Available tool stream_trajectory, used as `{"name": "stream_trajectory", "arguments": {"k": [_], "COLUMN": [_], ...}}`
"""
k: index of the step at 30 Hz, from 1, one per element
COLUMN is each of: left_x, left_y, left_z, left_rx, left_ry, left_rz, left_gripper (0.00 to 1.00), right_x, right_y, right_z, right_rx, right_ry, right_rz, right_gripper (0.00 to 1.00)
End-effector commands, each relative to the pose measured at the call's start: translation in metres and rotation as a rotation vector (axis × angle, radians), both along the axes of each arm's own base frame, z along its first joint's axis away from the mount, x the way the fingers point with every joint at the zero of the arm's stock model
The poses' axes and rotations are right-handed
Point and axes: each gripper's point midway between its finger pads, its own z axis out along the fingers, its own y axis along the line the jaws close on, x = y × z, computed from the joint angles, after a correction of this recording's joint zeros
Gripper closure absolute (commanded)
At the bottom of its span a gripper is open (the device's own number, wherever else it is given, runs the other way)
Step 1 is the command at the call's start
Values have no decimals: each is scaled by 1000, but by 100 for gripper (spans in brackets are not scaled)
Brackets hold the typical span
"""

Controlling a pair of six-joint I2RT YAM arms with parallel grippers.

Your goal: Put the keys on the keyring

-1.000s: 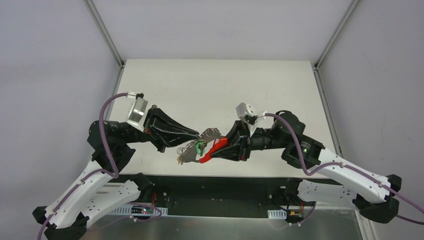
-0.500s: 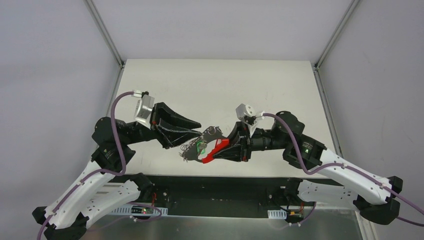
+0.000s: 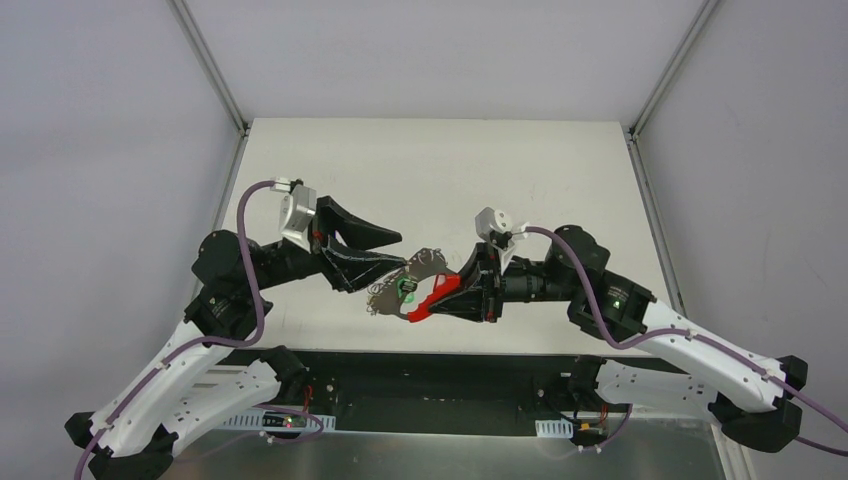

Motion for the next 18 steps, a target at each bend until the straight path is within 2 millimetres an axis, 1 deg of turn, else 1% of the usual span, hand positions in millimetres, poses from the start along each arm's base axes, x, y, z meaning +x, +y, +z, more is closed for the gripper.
{"name": "stream_trajectory", "arguments": {"k": [1,6,10,18], "left_x": [19,25,35,47], "left_y": [-1,2,8,14], "left_z": [-6,-13,-19,-31], "left_rx": [14,29,44,74], "left_ry": [-3,7,23,53], "left_rz": [83,120,189,267], "left_gripper": [54,51,44,42], "right_x": [-11,-9,-6,4], "right_y": [-9,-11,-12,-9], "right_z": [25,24,23,17], "right_rx": [93,93,92,76], "right_ry": [-53,-52,-49,-33], "right_rz": [32,14,-4,-41], "right_gripper": [100,100,100,100]}}
